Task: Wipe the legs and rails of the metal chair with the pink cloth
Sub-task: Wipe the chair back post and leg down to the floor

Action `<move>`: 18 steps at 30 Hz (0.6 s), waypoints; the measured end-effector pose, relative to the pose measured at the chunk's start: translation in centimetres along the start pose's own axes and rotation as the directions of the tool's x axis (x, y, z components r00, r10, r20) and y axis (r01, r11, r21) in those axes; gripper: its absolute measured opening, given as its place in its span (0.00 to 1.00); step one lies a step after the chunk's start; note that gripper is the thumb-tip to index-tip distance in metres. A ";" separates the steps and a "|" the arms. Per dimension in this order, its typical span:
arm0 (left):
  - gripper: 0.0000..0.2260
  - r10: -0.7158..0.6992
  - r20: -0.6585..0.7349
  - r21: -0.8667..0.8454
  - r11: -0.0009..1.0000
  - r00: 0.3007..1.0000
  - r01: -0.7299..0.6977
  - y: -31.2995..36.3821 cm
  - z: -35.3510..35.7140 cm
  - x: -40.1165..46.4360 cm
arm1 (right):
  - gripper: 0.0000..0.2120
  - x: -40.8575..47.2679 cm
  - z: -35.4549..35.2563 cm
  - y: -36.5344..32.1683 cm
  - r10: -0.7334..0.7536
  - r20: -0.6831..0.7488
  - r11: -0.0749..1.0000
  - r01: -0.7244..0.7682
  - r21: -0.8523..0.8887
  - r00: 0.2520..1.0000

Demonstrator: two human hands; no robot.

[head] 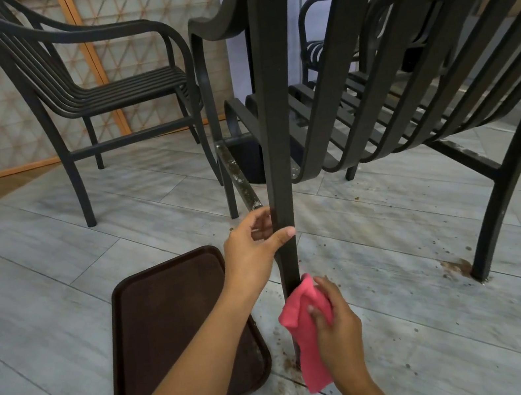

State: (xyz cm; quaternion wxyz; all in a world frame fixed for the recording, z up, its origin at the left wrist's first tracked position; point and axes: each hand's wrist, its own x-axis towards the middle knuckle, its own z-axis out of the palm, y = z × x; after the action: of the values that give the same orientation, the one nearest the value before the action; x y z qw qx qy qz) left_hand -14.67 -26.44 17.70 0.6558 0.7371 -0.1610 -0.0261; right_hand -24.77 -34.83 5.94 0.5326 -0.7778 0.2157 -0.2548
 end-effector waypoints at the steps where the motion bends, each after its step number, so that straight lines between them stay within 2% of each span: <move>1: 0.17 -0.015 -0.002 0.003 1.000 1.000 0.015 -0.5 0.0 -0.2 | 0.20 -0.3 -0.1 0.2 0.017 -0.008 1.000 -0.017 0.020 1.000; 5: 0.17 -0.014 -0.008 0.080 0.997 1.000 0.015 -1.6 0.2 -0.6 | 0.19 -0.2 -0.2 0.0 0.055 -0.069 0.997 -0.051 0.064 0.996; 9: 0.14 0.001 -0.032 0.126 0.992 0.999 0.003 -2.1 0.5 -0.8 | 0.19 0.7 0.9 -1.2 -0.013 -0.099 0.996 0.022 0.091 0.995; 12: 0.13 0.019 -0.035 0.148 0.989 0.999 -0.014 -2.2 0.6 -1.0 | 0.20 0.8 2.3 -1.6 -0.046 -0.100 0.998 0.051 0.044 0.994; 18: 0.13 0.033 -0.046 0.165 0.986 0.998 -0.025 -2.5 0.5 -1.0 | 0.17 1.6 3.8 -1.0 -0.074 -0.239 0.997 0.068 -0.032 0.968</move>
State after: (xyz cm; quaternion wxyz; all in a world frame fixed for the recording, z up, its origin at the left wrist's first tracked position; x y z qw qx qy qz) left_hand -15.20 -26.43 14.98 0.5968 0.7867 -0.1572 0.0145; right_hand -21.14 -32.75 5.97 0.4839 -0.7546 0.2535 -0.3635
